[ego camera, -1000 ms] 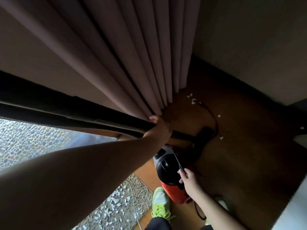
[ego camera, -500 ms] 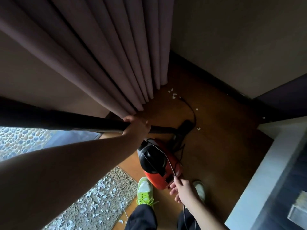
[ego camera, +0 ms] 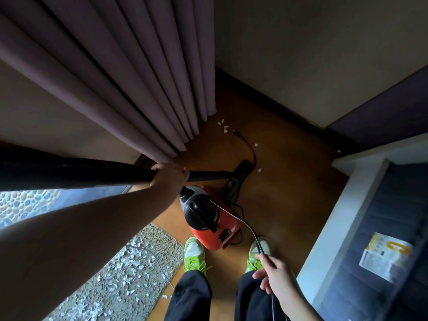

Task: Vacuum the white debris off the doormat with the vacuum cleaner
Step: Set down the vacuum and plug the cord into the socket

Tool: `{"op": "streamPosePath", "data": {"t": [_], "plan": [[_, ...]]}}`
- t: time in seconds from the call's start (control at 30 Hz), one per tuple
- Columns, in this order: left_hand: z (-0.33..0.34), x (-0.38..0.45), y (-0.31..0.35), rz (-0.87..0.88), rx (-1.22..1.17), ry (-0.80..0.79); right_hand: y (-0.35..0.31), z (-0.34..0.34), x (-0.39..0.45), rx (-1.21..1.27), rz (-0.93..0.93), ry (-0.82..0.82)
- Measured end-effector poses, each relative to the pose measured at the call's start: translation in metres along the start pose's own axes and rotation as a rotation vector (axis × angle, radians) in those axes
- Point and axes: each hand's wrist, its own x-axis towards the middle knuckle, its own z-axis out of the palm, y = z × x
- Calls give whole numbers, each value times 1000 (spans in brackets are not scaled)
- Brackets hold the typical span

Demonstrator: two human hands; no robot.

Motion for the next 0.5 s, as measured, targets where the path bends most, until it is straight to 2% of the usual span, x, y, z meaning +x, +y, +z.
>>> {"op": "streamPosePath", "data": {"t": [0.03, 0.07, 0.1, 0.23, 0.43, 0.5], "plan": [[2, 0, -5, 81, 179, 78, 0, -5, -6, -18, -4, 17], [-3, -5, -8, 113, 315, 35, 0, -10, -11, -34, -6, 40], [-3, -7, -11, 157, 405, 69, -1, -14, -17, -39, -9, 65], [-7, -13, -12, 183, 421, 73, -6, -26, -35, 28, -46, 131], [-11, -21, -14, 154, 393, 12, -14, -28, -54, -156, -188, 181], [-14, -25, -15, 149, 375, -13, -25, -27, -61, -135, -220, 162]]}}
